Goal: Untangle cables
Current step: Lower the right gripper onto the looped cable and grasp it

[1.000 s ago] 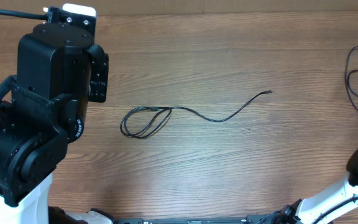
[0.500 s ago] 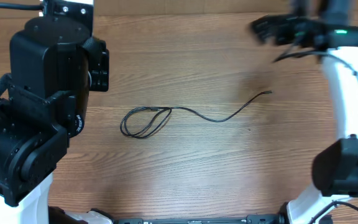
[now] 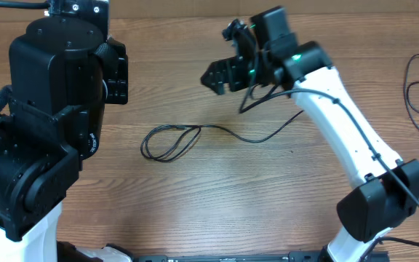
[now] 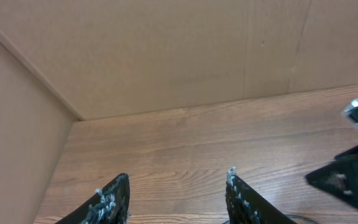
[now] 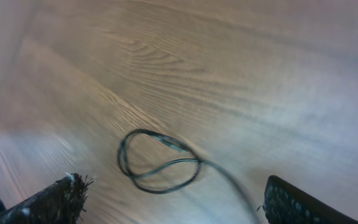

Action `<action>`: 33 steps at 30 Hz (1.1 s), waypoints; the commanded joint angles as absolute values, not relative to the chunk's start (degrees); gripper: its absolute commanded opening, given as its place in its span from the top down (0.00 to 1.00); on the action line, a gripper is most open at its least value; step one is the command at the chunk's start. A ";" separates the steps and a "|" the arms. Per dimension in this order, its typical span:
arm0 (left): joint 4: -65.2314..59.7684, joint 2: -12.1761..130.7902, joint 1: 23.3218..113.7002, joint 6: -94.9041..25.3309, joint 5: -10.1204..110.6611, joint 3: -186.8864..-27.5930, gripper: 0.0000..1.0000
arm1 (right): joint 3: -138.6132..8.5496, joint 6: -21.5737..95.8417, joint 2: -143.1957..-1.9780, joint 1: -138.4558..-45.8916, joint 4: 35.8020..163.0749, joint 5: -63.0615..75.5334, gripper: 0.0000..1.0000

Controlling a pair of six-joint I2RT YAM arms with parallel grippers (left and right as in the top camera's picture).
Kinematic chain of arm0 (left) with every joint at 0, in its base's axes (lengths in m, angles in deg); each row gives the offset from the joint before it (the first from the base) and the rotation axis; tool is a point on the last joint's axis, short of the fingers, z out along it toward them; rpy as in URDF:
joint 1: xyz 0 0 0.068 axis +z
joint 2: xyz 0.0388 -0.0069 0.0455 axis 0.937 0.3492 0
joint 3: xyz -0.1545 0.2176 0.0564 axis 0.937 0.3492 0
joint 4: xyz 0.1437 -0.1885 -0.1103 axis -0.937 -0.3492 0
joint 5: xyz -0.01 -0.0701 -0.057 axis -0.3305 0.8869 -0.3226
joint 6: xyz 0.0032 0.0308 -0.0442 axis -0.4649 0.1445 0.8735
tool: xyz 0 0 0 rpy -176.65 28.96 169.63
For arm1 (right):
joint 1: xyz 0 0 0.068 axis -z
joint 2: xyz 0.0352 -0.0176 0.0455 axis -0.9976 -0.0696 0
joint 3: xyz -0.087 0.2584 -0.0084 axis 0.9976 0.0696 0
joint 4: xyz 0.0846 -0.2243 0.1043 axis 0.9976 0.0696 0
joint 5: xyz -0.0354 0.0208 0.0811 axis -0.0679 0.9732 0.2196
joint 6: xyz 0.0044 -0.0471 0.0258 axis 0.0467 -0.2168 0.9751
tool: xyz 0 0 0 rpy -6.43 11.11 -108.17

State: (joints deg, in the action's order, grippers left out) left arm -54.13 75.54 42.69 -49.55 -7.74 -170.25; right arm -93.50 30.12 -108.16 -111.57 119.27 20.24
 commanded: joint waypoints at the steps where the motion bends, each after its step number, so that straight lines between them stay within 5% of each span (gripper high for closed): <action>1: -53.76 75.78 42.97 -49.81 -7.52 -170.71 0.51 | -91.49 48.70 -107.48 -115.48 118.77 9.68 0.10; 6: -54.43 75.78 42.95 -49.79 -6.93 -170.73 0.51 | -85.52 57.88 -107.55 -121.43 113.02 7.73 0.41; 19: -57.47 75.78 42.95 -49.81 -6.23 -170.73 0.53 | -64.74 66.33 -108.14 -125.32 99.19 6.79 0.41; 33: -58.26 75.78 42.95 -49.81 -5.84 -170.73 0.55 | -61.59 66.31 -108.36 -126.96 88.81 10.44 0.41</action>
State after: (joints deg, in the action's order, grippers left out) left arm -58.11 75.54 42.69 -49.55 -6.45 -170.25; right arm -61.85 66.01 -108.31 -125.74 90.49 9.92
